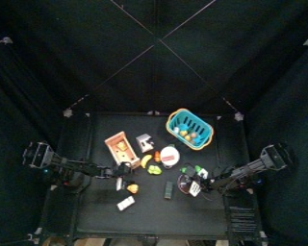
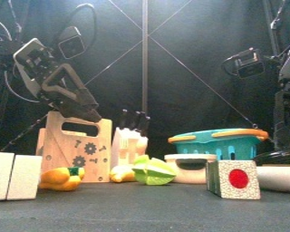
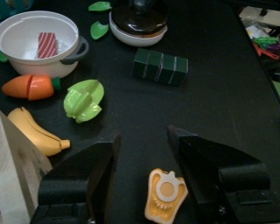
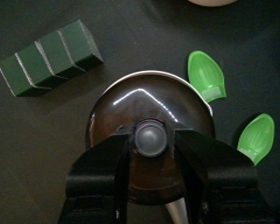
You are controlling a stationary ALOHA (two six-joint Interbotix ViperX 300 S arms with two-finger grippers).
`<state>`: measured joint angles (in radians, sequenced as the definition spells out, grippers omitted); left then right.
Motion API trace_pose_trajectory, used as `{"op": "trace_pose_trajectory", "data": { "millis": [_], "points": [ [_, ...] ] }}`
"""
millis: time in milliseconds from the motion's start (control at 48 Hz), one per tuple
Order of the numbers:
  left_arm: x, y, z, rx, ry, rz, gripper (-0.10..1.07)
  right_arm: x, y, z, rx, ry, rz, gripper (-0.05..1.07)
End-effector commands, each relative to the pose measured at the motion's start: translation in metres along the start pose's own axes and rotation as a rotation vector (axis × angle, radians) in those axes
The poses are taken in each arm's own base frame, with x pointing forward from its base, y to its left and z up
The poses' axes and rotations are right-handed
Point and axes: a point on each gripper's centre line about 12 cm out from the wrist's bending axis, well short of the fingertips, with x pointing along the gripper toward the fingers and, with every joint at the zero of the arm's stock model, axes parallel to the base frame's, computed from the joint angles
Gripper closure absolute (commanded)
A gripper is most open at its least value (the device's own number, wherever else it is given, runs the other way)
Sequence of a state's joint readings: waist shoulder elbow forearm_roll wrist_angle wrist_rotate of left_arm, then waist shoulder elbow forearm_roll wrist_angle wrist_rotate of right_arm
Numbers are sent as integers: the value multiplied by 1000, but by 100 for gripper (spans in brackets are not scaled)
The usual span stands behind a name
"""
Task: Put pot lid on pan
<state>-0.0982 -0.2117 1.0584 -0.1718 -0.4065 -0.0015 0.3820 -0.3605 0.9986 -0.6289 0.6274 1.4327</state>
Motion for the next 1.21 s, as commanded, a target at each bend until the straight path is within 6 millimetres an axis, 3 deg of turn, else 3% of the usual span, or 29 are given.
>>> {"op": "trace_pose_trajectory", "data": {
  "millis": [0, 750, 1083, 1188],
  "points": [
    [1, -1, 5, 0, -20, -3, 13, -4, 4, 6, 8, -19, 20, 50],
    [1, -1, 6, 0, -21, -3, 13, 9, 0, 5, 7, 0, -7, 48],
    [1, -1, 5, 0, -20, -3, 13, 5, 1, 11, 9, -18, 3, 22],
    [1, -1, 5, 0, -20, -3, 13, -1, 4, 17, 6, -44, 24, 19]
  ]
}}
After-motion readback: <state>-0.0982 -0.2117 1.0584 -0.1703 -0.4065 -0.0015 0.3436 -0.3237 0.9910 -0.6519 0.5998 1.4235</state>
